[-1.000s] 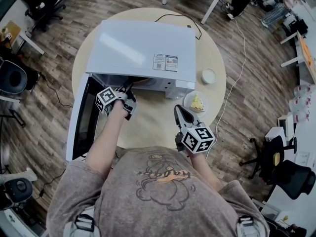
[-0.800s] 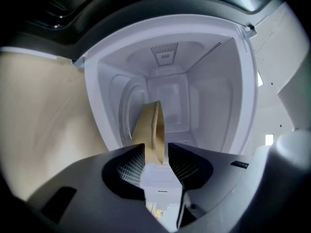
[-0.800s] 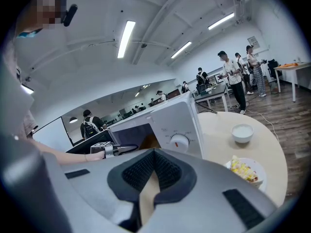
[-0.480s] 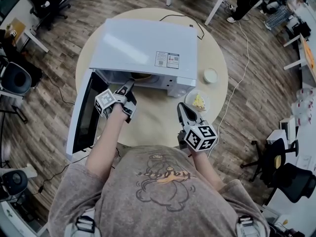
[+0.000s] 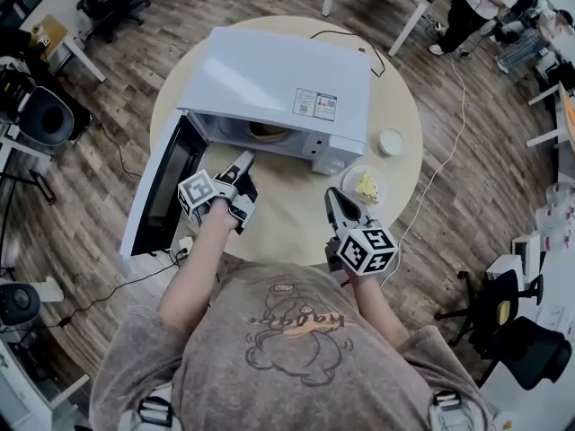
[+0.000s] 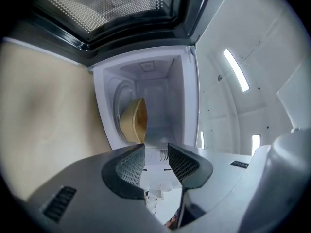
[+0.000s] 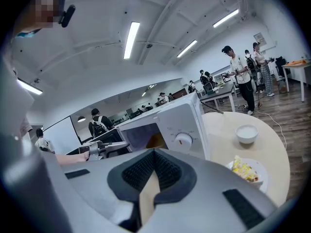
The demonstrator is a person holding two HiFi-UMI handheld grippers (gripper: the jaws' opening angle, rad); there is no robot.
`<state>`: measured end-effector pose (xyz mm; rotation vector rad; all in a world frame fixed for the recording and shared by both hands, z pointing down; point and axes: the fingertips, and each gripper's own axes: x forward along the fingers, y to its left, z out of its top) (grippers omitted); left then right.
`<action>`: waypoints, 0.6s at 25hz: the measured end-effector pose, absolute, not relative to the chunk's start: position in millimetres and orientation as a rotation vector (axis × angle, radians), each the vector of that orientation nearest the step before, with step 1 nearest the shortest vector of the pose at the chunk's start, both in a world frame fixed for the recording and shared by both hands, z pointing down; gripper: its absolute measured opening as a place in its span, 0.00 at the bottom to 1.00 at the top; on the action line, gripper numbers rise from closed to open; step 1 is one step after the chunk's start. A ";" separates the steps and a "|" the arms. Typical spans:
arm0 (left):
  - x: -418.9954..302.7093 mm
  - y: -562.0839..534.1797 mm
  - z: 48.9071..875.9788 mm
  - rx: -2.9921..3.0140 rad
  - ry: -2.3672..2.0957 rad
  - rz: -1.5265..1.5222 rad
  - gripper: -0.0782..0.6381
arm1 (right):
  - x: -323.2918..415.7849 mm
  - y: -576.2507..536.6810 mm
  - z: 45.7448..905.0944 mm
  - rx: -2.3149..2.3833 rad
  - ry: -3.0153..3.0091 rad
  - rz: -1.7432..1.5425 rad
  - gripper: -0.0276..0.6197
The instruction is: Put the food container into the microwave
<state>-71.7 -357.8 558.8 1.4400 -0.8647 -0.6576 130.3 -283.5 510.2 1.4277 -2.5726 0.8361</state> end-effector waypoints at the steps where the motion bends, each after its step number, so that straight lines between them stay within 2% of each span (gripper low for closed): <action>1: -72.5 -353.3 558.0 1.436 -0.866 -0.663 0.33 | 129.2 -283.3 510.0 1.419 -2.578 0.840 0.04; 15: -82.6 -294.9 552.1 1.406 -0.915 -0.759 0.32 | 108.5 -276.1 514.0 1.214 -2.642 0.861 0.04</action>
